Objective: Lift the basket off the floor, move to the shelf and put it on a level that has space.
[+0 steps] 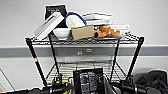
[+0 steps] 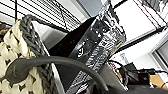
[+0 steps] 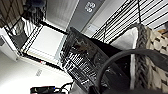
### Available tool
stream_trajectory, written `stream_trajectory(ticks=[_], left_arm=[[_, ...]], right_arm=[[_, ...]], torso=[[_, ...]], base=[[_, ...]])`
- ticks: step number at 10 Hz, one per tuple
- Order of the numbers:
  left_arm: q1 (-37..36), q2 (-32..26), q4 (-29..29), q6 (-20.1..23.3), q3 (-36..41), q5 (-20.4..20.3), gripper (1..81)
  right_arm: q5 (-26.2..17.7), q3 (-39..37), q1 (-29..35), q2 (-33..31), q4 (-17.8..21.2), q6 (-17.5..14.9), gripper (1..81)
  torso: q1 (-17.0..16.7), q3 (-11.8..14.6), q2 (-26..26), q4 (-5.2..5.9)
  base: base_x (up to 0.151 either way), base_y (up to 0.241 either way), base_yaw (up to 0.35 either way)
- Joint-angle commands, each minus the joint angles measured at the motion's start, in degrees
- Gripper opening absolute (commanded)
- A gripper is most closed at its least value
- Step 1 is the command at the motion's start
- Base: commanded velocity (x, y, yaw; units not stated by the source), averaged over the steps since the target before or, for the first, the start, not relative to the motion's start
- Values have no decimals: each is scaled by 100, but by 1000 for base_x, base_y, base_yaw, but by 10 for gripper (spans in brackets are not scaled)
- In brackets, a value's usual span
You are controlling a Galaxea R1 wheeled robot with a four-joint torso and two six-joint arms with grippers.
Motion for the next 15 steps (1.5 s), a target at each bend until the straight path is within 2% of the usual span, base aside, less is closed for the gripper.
stream_trajectory(ticks=[1,7,12,15], left_arm=[[-871,-76,15,57,482,17,10],[-1961,-207,-81,-488,456,114,10],[-2735,-199,-547,-488,324,421,10],[-2938,-173,-644,-488,271,509,10]], right_arm=[[33,364,827,15,-31,37,10],[-63,355,1591,15,-13,441,10],[-222,241,2066,23,-13,731,10],[-396,181,2356,23,-13,916,10]], torso=[[0,0,-2,0],[-7,0,4,0],[-7,0,4,0],[-7,0,2,0]], base=[[0,0,0],[0,0,0],[0,0,0],[0,0,0]])
